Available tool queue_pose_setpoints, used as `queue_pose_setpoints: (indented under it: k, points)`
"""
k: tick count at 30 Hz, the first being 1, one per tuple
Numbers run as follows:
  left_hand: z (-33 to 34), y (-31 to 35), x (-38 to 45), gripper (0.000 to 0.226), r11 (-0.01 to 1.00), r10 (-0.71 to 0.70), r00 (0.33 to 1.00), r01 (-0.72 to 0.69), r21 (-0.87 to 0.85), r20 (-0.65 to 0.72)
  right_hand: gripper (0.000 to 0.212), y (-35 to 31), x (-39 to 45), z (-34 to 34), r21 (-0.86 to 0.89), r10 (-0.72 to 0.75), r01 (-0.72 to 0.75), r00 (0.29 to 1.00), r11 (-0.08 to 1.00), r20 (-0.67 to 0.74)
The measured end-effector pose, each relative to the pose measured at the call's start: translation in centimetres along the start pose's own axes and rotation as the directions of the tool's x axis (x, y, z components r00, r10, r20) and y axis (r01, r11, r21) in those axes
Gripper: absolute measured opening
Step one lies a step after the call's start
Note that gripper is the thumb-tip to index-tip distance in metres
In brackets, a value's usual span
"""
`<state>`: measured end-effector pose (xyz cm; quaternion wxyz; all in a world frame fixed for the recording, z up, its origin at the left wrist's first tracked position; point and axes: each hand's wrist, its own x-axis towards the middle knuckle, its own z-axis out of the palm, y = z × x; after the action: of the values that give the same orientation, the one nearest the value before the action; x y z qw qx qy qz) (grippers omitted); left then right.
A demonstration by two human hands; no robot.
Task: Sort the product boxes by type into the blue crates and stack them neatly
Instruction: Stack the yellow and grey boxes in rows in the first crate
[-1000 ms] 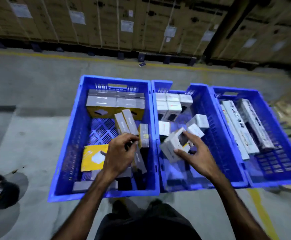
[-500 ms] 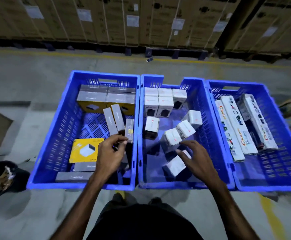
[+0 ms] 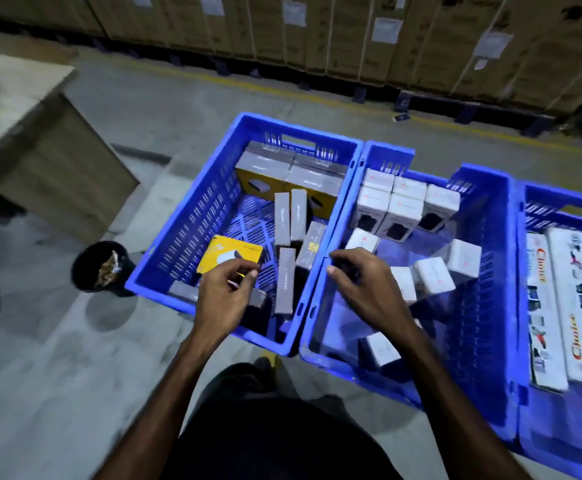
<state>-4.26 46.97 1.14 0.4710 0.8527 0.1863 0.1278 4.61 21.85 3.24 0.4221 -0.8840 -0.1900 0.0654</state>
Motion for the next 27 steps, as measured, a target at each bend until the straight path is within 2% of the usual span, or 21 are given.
queue_pose_setpoints:
  k: [6,10,13,18,21,24,27]
  points:
    - [-3.7,-1.5,3.3,0.034,1.000,0.007,1.000,-0.006,0.016,-0.020,0.027,-2.5,1.8,2.5,-0.005,-0.037,0.037,0.999,0.999,0.032]
    - [-5.3,-4.0,7.1,0.017,0.999,0.018,1.000,-0.019,0.042,0.011,0.027,-3.7,3.4,4.3,-0.053,-0.031,0.032,0.999,0.998,0.015]
    - [-6.1,-4.9,10.2,0.014,0.999,0.030,0.998,-0.028,-0.034,0.056,0.026,-4.5,5.4,5.6,-0.081,0.009,-0.010,1.000,0.997,-0.019]
    - [-8.0,-5.5,15.0,0.017,0.983,0.182,0.977,-0.181,-0.019,0.114,0.032,-6.6,10.0,8.0,-0.179,0.157,-0.168,0.985,0.969,-0.073]
    - [-8.9,-6.4,17.7,0.013,0.965,0.261,0.955,-0.260,-0.025,0.140,0.032,-7.2,13.0,10.0,-0.279,0.211,-0.220,0.976,0.935,-0.060]
    - [-8.8,-6.6,19.7,0.013,0.949,0.315,0.933,-0.309,-0.064,0.175,0.034,-7.2,15.8,11.5,-0.405,0.324,-0.296,0.946,0.865,0.002]
    - [-8.3,-6.4,20.8,0.011,0.923,0.384,0.889,-0.375,-0.086,0.251,0.036,-7.3,17.3,12.5,-0.521,0.407,-0.351,0.913,0.778,-0.007]
